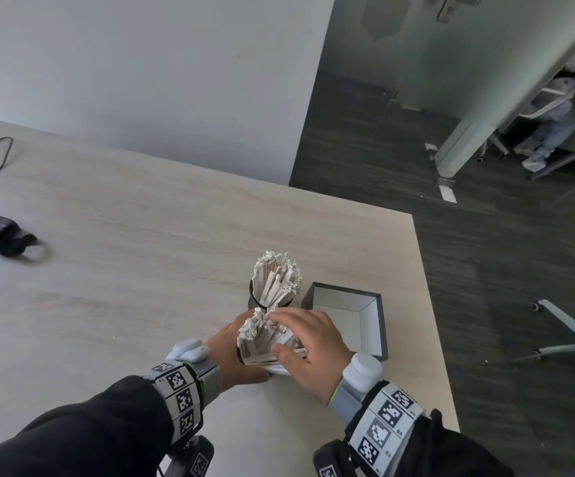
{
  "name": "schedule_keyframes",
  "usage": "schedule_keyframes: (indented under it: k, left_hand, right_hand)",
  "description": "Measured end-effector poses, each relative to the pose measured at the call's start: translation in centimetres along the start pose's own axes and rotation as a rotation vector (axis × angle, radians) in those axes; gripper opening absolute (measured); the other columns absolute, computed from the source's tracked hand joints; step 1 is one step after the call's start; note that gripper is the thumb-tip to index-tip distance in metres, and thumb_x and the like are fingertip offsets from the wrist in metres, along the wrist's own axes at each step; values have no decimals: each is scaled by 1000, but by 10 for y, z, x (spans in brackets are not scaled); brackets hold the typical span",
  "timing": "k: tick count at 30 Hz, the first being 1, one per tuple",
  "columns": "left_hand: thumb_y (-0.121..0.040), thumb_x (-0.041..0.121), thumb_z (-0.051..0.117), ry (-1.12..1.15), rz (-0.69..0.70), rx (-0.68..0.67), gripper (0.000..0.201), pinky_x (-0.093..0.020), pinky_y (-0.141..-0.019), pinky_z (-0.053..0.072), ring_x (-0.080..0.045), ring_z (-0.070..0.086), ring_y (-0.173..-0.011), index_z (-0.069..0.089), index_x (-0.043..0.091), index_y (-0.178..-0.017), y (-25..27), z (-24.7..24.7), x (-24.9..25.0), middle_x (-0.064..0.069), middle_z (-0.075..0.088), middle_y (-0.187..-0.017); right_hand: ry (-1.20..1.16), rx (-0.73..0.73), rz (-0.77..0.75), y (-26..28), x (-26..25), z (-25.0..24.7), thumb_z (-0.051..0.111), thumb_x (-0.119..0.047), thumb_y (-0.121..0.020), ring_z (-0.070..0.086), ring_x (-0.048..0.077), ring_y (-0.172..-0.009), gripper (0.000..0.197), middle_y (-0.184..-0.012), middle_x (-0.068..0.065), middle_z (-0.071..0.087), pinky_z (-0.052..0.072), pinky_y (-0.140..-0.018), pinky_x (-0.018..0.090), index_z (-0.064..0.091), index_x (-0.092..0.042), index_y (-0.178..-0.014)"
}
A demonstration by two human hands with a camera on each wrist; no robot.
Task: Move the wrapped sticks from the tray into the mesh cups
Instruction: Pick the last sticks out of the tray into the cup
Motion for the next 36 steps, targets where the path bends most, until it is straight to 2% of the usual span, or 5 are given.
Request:
schedule_keyframes:
  k: [9, 15, 23, 32, 36]
  left_hand:
    - [-43, 61, 80, -52, -10, 10, 116, -37, -98, 49, -12, 53, -120, 24, 46, -143, 3, -4, 11, 15, 51, -133]
    - [-41, 63, 72, -142, 19, 17, 105, -31, -96, 48, -13, 54, -119, 38, 42, -138, -3, 0, 22, 14, 54, -129]
    - [-61, 62, 63, 4, 170, 149, 72, -35, -103, 43, -11, 51, -121, 56, 33, -125, 8, -7, 48, 17, 55, -122]
    - [-42, 52, 82, 195, 8, 85, 108, -30, -97, 46, -8, 55, -117, 34, 39, -137, 17, -12, 24, 13, 56, -127]
    - [-42, 54, 80, 150, -5, 40, 112, -33, -100, 45, -8, 50, -121, 33, 33, -142, 15, -8, 26, 12, 53, -131]
  right_hand:
    - [-119, -46, 418, 26, 37, 3, 55, -72, -78, 58, 17, -117, 86, -133, -2, 54, 45, -86, 27, 10, -47, -146]
    - [-465, -83, 603, 16, 43, 28, 60, -61, -78, 63, 14, -47, 72, -119, -6, 58, 54, -46, 27, 27, -47, -141]
    - [-182, 12, 435, -6, 23, -6, 59, -63, -76, 66, 9, -68, 41, -73, -14, 67, 55, -74, 25, 62, -41, -110]
    - [-250, 54, 348, 4, 37, -16, 69, -64, -70, 53, 3, -69, 69, -106, -16, 55, 47, -68, 18, 43, -45, -132]
    - [-94, 92, 197, 7, 28, -13, 66, -62, -73, 44, 0, -107, 80, -130, -15, 38, 34, -91, 14, 35, -38, -142]
Point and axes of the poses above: each hand's wrist, its own y-axis away from the middle knuckle, its own z-axis out of the palm, x = y × z, the point moved 9 cm from there along -y, towards the middle knuckle
